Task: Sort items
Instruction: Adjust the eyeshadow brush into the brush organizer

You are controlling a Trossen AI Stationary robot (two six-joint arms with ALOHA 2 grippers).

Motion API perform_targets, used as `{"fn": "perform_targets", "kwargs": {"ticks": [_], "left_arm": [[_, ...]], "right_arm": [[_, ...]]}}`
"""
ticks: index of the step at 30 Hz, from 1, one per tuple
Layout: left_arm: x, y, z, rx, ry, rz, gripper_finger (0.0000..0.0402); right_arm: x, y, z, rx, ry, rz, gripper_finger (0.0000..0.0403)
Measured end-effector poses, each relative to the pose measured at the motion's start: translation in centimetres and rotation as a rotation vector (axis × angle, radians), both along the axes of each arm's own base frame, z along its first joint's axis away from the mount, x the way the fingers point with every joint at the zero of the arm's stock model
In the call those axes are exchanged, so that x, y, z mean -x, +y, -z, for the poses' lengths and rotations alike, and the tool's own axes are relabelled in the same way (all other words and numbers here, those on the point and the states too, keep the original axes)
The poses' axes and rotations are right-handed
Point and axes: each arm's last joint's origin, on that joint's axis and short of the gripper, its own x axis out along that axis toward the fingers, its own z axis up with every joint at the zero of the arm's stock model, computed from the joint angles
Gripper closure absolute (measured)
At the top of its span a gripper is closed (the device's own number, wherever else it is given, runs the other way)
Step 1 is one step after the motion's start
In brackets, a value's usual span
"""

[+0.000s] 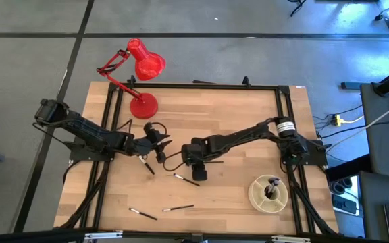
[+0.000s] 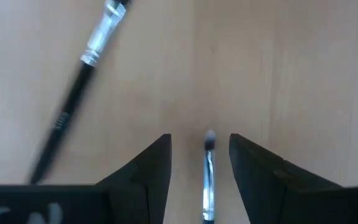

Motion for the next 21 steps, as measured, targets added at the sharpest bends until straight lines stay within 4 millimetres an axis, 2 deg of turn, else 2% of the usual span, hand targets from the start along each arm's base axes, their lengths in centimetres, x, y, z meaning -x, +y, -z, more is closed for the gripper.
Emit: {"fn": "perform_targets", "kwargs": {"ticks": [4, 7, 12, 14, 19, 21], "left_arm": [[0.4, 0.2, 0.5, 0.023, 0.038, -0.051, 0.0294], [0.5, 0.2, 0.6, 0.026, 0.041, -0.065, 0.0297], [0.5, 0.3, 0.5, 0.005, 0.035, -0.089, 0.0301], [0.5, 0.3, 0.5, -0.009, 0.038, -0.094, 0.0302], [0.5, 0.4, 0.5, -0.025, 0.032, -0.113, 0.0302], [0.5, 0.4, 0.5, -0.030, 0.030, -0.122, 0.0303]], "right_arm": [[-0.4, -0.7, 1.2, 0.019, 0.014, 0.011, 0.0252], [-0.7, -1.1, 1.9, 0.021, 0.017, 0.019, 0.0278], [-0.6, -1.2, 2.4, 0.034, 0.049, 0.018, 0.0371], [-0.5, -1.3, 2.3, 0.035, 0.060, 0.022, 0.0392], [0.7, -0.5, 0.3, 0.092, 0.061, 0.082, 0.0399], [1.4, 0.0, -1.9, 0.126, 0.007, 0.110, 0.0399]]}}
